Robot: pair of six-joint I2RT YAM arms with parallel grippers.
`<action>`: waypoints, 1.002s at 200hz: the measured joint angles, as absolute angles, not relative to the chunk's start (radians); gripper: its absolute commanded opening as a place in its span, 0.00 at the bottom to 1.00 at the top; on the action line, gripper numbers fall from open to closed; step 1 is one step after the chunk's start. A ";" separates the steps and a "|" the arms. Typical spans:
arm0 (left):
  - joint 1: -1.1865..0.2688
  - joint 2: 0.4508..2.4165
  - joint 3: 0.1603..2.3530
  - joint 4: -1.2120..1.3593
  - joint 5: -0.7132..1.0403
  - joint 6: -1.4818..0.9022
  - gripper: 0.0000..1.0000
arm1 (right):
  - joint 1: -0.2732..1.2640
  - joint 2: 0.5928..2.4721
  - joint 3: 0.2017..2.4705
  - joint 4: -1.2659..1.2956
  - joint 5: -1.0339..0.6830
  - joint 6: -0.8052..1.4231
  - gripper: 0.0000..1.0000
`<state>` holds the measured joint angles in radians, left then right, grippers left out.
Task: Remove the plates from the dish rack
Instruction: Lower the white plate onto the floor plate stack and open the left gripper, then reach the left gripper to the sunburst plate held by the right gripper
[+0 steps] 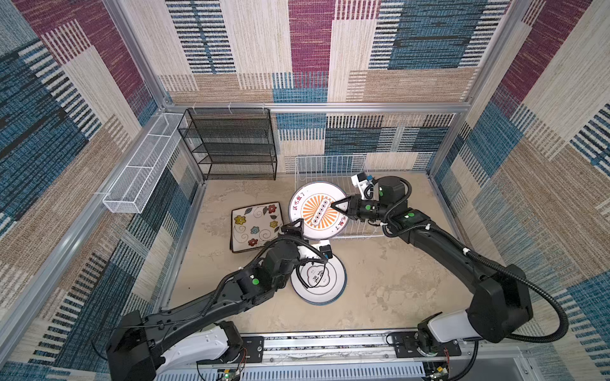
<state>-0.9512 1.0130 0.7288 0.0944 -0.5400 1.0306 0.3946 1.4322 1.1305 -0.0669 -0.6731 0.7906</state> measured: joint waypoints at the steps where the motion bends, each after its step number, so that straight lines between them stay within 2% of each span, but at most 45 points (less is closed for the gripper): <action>1: -0.951 1.011 0.730 0.093 -0.540 1.026 0.89 | 0.392 1.431 1.130 -0.065 -0.672 0.792 0.00; 53: -0.932 0.855 0.815 -0.032 -0.456 0.657 0.89 | 0.332 1.388 1.129 -0.050 -0.621 0.784 0.00; 99: -0.818 0.796 0.830 -0.041 -0.325 0.218 0.91 | 0.319 1.372 1.103 -0.051 -0.618 0.765 0.00; 141: -0.640 0.849 0.828 -0.015 -0.134 -0.206 0.93 | 0.315 1.367 1.100 -0.059 -0.622 0.746 0.00; 200: -0.398 1.011 0.817 0.129 0.247 -0.684 0.91 | 0.314 1.361 1.092 -0.053 -0.657 0.716 0.00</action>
<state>-0.3977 1.0107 0.8165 0.1291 0.2466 -0.6838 0.3138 1.3605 1.0920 -0.0532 -0.6571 0.7158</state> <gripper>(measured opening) 0.910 0.130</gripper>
